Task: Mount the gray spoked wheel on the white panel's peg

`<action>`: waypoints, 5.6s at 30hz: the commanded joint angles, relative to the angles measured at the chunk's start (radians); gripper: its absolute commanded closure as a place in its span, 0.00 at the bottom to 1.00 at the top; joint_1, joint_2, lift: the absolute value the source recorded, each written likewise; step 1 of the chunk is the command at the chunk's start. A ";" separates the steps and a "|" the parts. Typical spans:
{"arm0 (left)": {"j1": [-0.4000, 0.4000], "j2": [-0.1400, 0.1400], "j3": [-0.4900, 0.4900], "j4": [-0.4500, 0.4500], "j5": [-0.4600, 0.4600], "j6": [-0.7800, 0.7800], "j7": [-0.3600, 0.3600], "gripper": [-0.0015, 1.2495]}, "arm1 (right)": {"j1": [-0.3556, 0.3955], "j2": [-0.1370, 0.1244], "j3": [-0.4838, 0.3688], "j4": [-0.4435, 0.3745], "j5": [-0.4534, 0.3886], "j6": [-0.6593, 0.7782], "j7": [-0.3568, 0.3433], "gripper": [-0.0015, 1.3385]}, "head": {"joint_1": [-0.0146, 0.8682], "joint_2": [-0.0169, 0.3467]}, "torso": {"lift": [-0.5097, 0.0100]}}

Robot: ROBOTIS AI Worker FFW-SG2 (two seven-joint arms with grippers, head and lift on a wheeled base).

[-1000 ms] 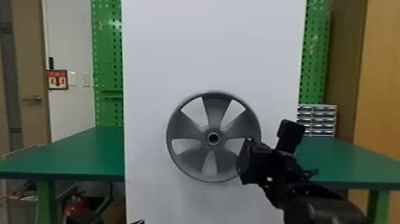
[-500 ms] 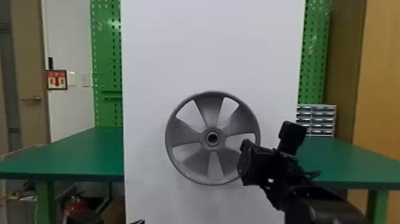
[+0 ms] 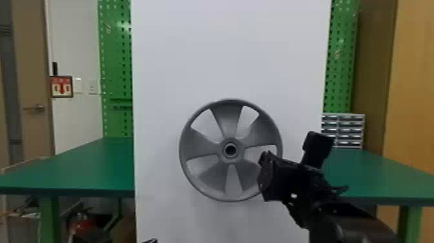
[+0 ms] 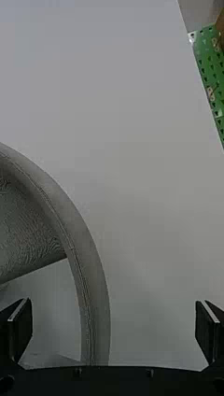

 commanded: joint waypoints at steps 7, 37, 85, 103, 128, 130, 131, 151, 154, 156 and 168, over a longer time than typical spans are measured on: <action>0.002 0.001 0.000 0.000 0.000 0.000 0.000 0.40 | 0.037 0.003 0.018 -0.061 0.028 -0.013 -0.001 0.00 | 0.16 0.03 | 0.21; 0.000 0.001 0.007 0.000 0.002 0.000 -0.016 0.40 | 0.220 -0.028 0.114 -0.216 -0.017 -0.073 0.003 0.00 | 0.16 0.03 | 0.21; -0.006 -0.010 0.000 0.011 -0.003 -0.029 -0.016 0.40 | 0.669 -0.017 0.015 0.075 0.215 -0.671 0.298 0.00 | 0.16 0.03 | 0.21; -0.015 -0.017 -0.007 0.017 -0.011 -0.038 -0.029 0.40 | 0.688 0.005 -0.023 0.133 0.279 -0.755 0.300 0.00 | 0.16 0.03 | 0.21; -0.020 -0.019 -0.010 0.026 -0.011 -0.043 -0.036 0.40 | 0.689 0.006 -0.015 0.178 0.275 -0.786 0.300 0.00 | 0.16 0.03 | 0.21; -0.020 -0.017 -0.010 0.029 -0.009 -0.044 -0.036 0.40 | 0.689 0.006 -0.014 0.184 0.268 -0.786 0.300 0.00 | 0.16 0.03 | 0.21; -0.020 -0.017 -0.011 0.029 -0.009 -0.046 -0.036 0.40 | 0.689 0.006 -0.009 0.186 0.259 -0.786 0.300 0.00 | 0.16 0.03 | 0.21; -0.020 -0.017 -0.013 0.035 -0.006 -0.054 -0.036 0.40 | 0.693 0.006 -0.011 0.189 0.264 -0.784 0.298 0.03 | 0.16 0.03 | 0.21; -0.020 -0.017 -0.013 0.035 -0.006 -0.055 -0.036 0.40 | 0.693 0.008 -0.011 0.189 0.264 -0.781 0.298 0.03 | 0.16 0.03 | 0.21; -0.020 -0.017 -0.013 0.035 -0.006 -0.055 -0.036 0.40 | 0.691 0.008 -0.011 0.189 0.262 -0.781 0.298 0.03 | 0.16 0.03 | 0.21; -0.018 -0.019 -0.013 0.035 -0.006 -0.057 -0.036 0.40 | 0.691 0.009 -0.014 0.189 0.259 -0.781 0.298 0.03 | 0.16 0.03 | 0.21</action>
